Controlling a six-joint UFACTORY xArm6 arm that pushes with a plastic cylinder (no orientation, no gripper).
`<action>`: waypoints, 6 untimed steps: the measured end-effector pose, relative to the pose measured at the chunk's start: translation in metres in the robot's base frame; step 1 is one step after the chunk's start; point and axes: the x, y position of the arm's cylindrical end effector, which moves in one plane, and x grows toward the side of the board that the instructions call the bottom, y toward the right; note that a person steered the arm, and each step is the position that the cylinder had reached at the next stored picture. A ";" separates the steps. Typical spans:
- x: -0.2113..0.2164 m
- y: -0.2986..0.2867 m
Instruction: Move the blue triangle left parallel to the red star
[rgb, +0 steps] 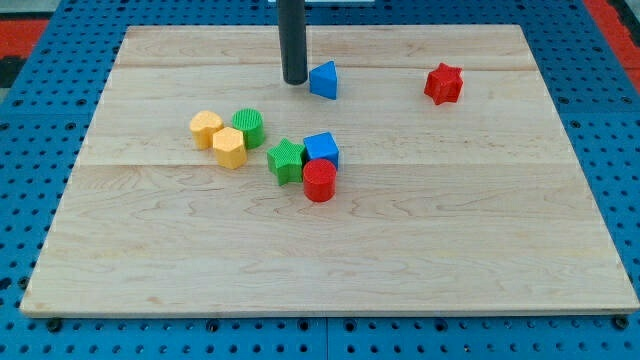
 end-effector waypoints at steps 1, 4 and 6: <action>0.004 0.037; 0.081 0.013; 0.066 0.069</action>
